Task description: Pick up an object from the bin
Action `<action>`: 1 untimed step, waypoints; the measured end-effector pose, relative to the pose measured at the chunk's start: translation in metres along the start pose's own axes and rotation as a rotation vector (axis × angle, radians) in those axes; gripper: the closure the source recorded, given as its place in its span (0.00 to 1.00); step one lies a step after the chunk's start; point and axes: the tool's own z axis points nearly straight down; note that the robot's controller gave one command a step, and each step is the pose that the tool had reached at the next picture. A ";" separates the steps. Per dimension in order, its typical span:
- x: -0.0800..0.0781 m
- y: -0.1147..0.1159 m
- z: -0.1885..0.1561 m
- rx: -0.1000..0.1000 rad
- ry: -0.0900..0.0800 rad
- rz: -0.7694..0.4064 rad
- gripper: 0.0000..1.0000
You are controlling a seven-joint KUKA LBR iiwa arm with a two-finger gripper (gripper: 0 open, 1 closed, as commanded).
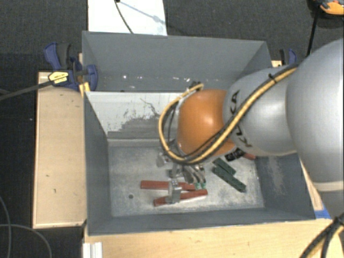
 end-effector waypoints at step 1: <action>-0.001 -0.001 -0.054 -0.001 -0.008 -0.002 0.00</action>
Offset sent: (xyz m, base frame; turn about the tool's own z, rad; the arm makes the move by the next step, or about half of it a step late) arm -0.0106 0.0096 -0.0297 0.1331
